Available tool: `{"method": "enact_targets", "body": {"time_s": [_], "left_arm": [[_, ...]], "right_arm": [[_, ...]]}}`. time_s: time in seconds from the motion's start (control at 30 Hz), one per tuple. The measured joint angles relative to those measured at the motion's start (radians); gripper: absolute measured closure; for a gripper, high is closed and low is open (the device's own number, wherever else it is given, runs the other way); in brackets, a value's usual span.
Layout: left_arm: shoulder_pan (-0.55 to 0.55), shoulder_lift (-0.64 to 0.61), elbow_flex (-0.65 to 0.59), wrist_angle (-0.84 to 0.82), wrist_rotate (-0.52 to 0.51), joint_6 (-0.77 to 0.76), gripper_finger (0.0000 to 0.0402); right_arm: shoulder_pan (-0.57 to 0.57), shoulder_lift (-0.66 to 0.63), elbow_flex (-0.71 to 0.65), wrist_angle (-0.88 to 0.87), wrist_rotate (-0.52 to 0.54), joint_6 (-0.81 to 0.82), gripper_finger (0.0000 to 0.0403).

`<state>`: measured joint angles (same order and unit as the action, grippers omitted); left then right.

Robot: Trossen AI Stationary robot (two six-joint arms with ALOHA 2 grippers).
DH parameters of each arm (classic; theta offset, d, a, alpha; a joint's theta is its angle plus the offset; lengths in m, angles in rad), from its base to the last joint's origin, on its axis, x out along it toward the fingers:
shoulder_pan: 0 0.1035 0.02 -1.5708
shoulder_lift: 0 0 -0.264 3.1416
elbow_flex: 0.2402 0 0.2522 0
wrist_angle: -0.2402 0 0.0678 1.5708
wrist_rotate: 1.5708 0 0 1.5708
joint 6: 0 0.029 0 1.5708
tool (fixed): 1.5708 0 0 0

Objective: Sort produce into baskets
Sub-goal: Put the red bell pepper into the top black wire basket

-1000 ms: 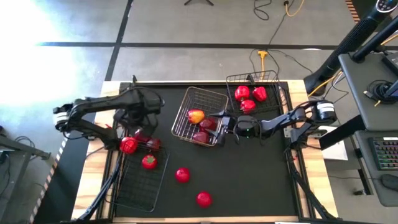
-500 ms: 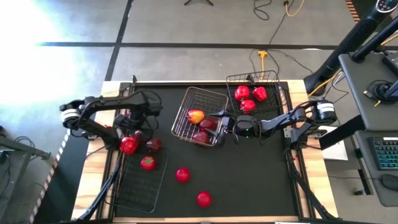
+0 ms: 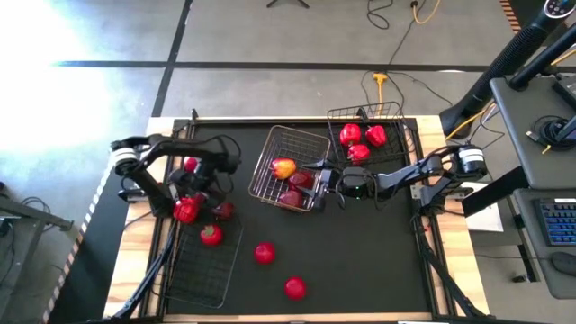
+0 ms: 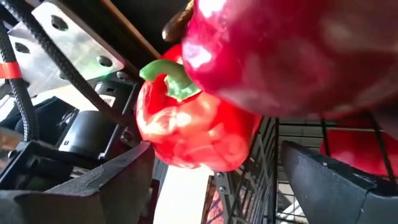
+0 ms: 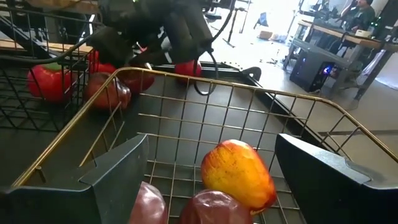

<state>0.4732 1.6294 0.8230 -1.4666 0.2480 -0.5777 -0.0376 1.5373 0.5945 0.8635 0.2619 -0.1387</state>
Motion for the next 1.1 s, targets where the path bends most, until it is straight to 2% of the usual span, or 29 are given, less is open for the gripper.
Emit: {"method": "enact_targets", "body": {"time_s": [0.43, 1.1], "left_arm": [[0.0, 0.107, -0.005, 0.008, -0.056, 0.115, 0.0074], [0.0, 0.111, -0.007, 0.064, -0.135, 0.071, 0.006]], "right_arm": [[0.0, 0.0, -0.001, -0.016, 0.0, -0.012, 0.006], [0.0, 0.001, 0.0, -0.021, 0.0, -0.012, 0.006]]}}
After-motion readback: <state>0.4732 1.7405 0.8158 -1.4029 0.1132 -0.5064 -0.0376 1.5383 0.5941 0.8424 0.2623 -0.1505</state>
